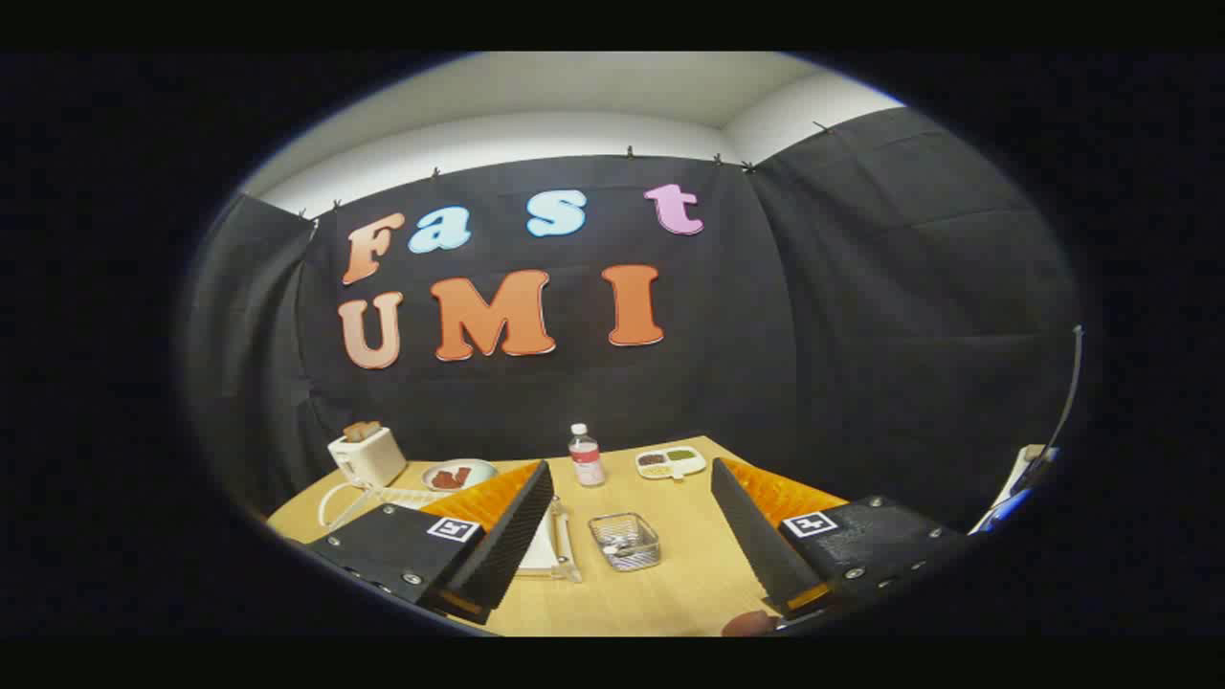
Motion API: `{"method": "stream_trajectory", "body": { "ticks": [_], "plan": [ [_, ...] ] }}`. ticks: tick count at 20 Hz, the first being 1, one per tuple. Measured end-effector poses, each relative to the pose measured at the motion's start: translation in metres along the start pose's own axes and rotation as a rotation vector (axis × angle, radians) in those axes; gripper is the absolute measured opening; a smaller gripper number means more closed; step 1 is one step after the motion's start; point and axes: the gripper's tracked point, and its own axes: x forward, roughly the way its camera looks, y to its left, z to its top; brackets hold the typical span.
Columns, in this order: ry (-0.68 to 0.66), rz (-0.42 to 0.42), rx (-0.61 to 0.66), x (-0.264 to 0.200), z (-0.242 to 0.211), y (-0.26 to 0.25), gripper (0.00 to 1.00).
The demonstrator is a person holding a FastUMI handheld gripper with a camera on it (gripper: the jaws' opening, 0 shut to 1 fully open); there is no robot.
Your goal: Take the plate from the dish rack, then take the spoon from the basket and place it into the plate.
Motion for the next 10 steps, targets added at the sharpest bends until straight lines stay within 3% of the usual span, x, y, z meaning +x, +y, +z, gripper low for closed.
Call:
{"method": "stream_trajectory", "body": {
  "ticks": [10],
  "plan": [
    [0.033,0.043,0.011,0.006,0.002,0.026,0.99]
  ]
}}
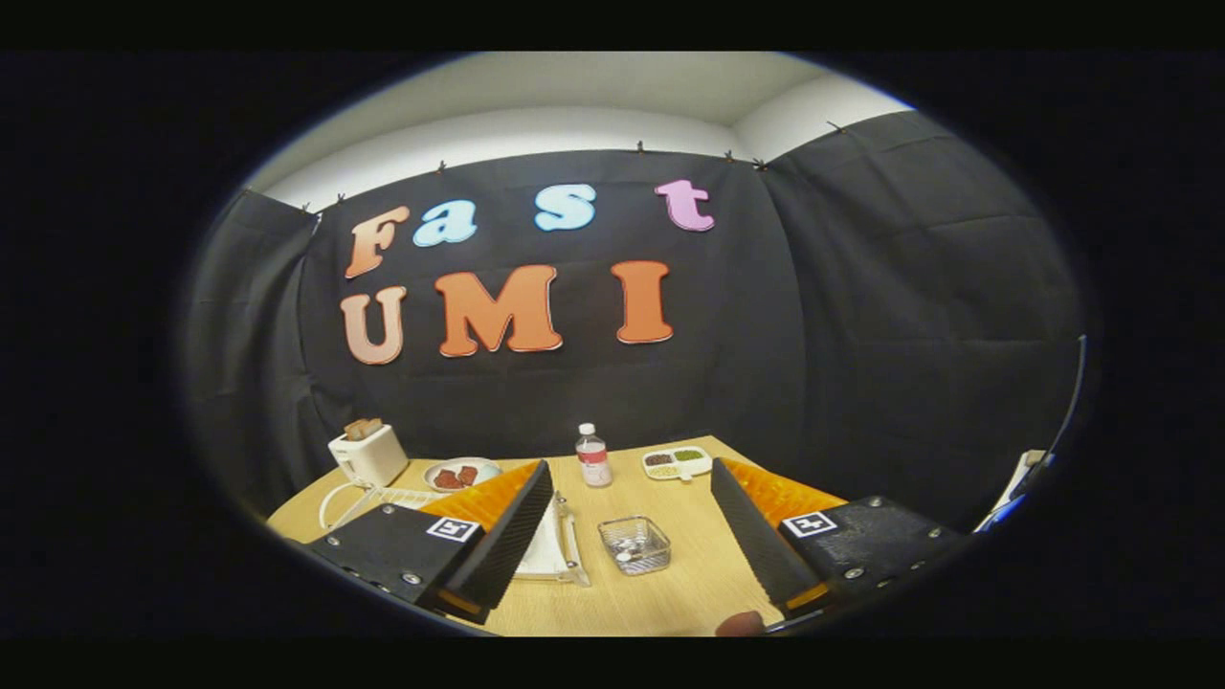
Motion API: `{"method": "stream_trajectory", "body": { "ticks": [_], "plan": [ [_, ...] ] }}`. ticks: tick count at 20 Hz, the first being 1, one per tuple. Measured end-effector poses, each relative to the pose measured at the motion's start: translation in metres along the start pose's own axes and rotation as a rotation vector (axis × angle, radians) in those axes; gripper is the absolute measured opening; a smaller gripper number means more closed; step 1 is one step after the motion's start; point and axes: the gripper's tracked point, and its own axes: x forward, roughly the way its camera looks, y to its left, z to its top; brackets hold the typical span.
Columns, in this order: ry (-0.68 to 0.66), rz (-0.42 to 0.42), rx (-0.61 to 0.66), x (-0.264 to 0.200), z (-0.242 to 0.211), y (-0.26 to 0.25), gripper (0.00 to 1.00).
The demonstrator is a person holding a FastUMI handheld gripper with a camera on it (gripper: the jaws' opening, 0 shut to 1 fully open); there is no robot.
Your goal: Take the plate from the dish rack, then take the spoon from the basket and place it into the plate.
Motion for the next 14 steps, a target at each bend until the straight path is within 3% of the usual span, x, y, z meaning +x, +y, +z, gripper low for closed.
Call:
{"method": "stream_trajectory", "body": {
  "ticks": [14],
  "plan": [
    [0.066,0.054,-0.003,0.030,-0.002,0.052,0.99]
  ]
}}
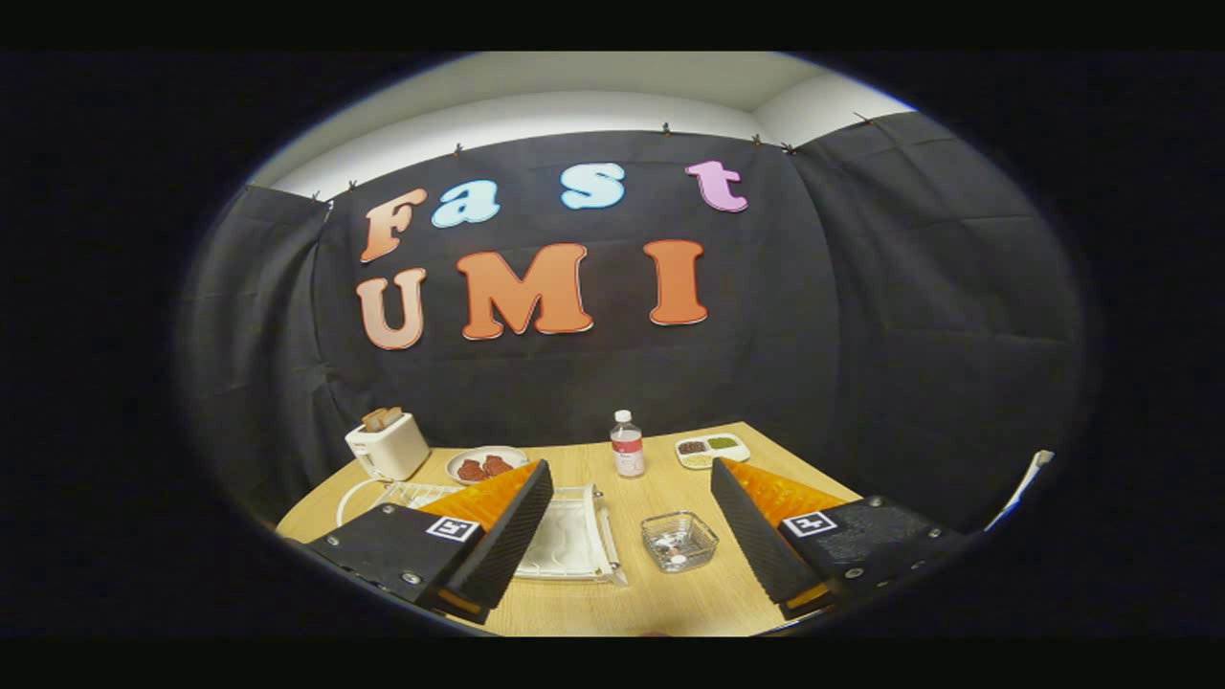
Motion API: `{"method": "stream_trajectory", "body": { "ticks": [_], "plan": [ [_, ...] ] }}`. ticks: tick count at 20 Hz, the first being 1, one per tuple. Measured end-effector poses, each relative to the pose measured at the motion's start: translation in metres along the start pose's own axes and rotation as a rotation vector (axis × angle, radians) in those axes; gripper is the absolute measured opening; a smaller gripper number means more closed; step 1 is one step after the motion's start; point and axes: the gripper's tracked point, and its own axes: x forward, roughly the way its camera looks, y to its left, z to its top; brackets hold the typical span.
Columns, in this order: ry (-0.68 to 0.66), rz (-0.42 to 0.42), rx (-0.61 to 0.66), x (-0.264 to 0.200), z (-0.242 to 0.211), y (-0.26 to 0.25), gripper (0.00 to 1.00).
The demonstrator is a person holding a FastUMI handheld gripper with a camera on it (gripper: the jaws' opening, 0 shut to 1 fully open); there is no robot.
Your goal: Take the plate from the dish rack, then take the spoon from the basket and place it into the plate.
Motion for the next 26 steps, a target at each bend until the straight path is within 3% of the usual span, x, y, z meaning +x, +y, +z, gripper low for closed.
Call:
{"method": "stream_trajectory", "body": {
  "ticks": [9,16,22,24,26],
  "plan": [
    [0.175,0.103,-0.051,0.051,-0.033,0.077,0.99],
    [0.411,0.060,-0.151,0.103,-0.102,0.094,0.99],
    [0.544,0.022,-0.106,0.127,-0.138,0.102,0.98],
    [0.582,0.014,-0.071,0.131,-0.148,0.106,0.94],
    [0.622,0.007,-0.034,0.133,-0.157,0.110,0.83]
  ]
}}
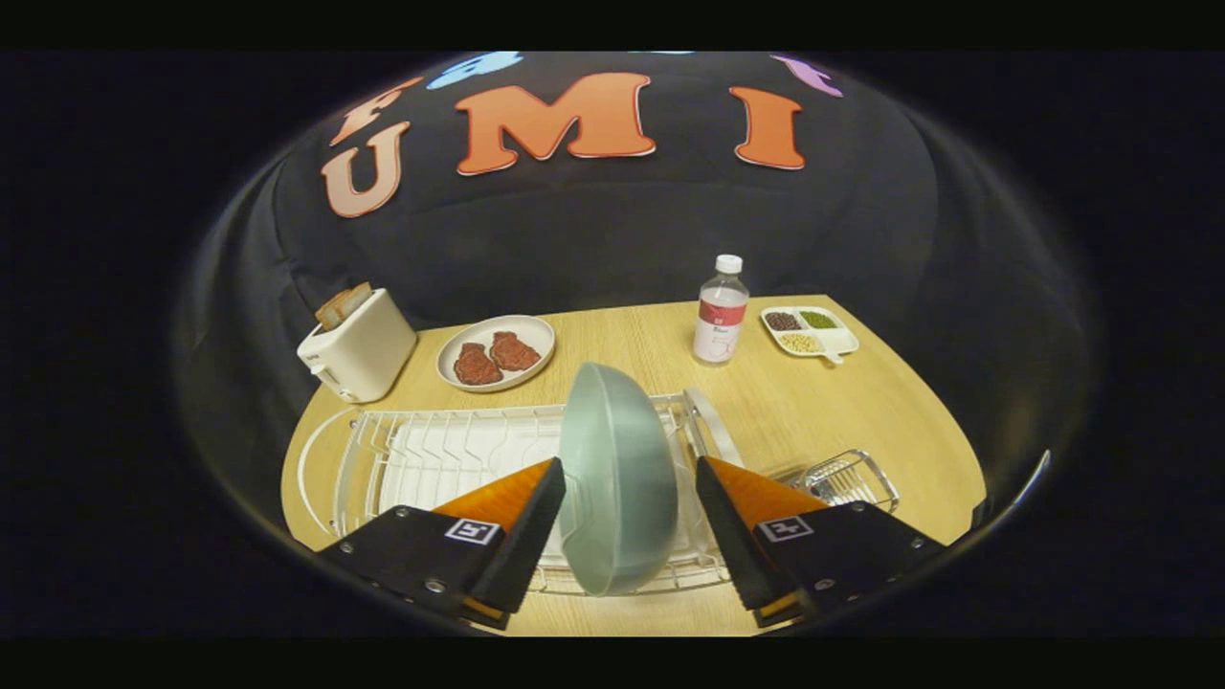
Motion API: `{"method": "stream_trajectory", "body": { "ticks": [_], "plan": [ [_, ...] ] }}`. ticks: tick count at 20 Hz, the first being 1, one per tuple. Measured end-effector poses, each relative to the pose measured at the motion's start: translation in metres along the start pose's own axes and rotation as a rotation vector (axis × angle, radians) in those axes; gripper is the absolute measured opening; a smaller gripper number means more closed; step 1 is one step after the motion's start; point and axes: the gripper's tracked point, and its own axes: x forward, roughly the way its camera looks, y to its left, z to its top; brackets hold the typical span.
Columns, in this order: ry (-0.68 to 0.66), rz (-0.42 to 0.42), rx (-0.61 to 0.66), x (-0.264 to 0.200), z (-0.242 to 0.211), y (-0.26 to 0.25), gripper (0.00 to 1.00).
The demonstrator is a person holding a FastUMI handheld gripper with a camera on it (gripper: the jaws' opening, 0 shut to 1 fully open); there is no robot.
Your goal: Take the plate from the dish rack, then take the spoon from the basket and place it into the plate.
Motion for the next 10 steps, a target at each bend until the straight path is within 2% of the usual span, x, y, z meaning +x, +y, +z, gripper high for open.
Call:
{"method": "stream_trajectory", "body": {
  "ticks": [4,5,7,10],
  "plan": [
    [0.072,-0.018,0.017,0.011,-0.012,0.005,0.54],
    [0.077,-0.046,0.015,0.008,-0.008,0.002,0.38],
    [0.097,-0.115,-0.006,0.011,-0.011,-0.008,0.32],
    [0.094,-0.146,-0.012,0.008,-0.006,-0.007,0.27]
  ]
}}
